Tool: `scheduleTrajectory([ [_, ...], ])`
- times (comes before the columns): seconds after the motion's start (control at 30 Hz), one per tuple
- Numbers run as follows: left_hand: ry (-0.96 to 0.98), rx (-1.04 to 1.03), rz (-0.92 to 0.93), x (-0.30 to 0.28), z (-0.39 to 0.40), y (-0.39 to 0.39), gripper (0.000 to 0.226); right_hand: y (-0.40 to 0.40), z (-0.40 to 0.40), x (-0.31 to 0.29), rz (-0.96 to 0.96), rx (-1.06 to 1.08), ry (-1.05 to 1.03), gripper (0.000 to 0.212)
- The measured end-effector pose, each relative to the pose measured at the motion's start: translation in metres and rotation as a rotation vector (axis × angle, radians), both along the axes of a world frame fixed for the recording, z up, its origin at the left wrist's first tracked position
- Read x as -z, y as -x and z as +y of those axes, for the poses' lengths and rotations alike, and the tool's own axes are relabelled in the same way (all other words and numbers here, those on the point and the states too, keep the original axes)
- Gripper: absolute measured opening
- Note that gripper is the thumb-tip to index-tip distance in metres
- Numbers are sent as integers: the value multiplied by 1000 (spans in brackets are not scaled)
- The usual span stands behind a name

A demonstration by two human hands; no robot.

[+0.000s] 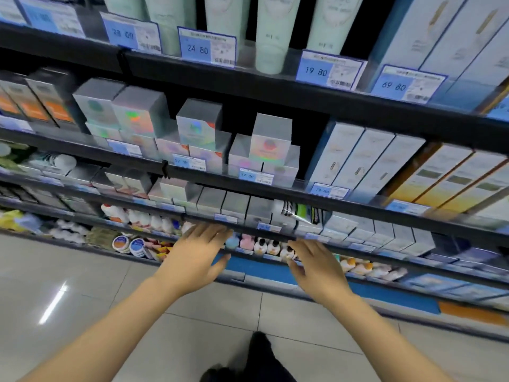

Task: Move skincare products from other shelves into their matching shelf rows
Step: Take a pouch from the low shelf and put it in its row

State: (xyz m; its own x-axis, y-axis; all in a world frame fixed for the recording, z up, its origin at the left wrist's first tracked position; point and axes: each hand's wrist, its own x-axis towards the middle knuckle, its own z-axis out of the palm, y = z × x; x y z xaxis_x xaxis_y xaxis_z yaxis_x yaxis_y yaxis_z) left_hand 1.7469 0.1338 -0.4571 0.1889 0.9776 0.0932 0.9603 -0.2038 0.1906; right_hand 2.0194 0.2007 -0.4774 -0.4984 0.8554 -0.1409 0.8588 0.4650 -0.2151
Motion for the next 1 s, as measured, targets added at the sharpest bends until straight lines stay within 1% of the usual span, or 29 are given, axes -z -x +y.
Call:
scheduleTrajectory([
  [0.1,54,46,32,16,24,-10,51,-7,6,16,14,32,21,48],
  [0.2,122,63,-42,39,54,-23,52,-16,13,34,78,69,-17,42],
  [0.27,101,120,-29,61,77,-31,54,-23,20,49,120,77,-97,39],
  [0.33,111,129,-13,81,104,-39,55,-30,27,65,141,93,-142,38],
  [0.4,95,136,5,97,132,-49,57,-37,34,83,160,116,-146,39],
  [0.5,50,154,56,120,173,-63,56,-48,42,111,133,134,-175,41],
  [0.6,75,115,100,137,204,-78,58,-59,47,132,131,148,-196,36],
  [0.67,100,125,102,145,218,-86,62,-64,47,139,133,163,-195,35],
  [0.83,100,98,88,150,215,-98,63,-74,33,132,140,234,-179,37],
  [1.0,82,151,20,132,168,-92,59,-73,7,103,104,301,-119,38],
])
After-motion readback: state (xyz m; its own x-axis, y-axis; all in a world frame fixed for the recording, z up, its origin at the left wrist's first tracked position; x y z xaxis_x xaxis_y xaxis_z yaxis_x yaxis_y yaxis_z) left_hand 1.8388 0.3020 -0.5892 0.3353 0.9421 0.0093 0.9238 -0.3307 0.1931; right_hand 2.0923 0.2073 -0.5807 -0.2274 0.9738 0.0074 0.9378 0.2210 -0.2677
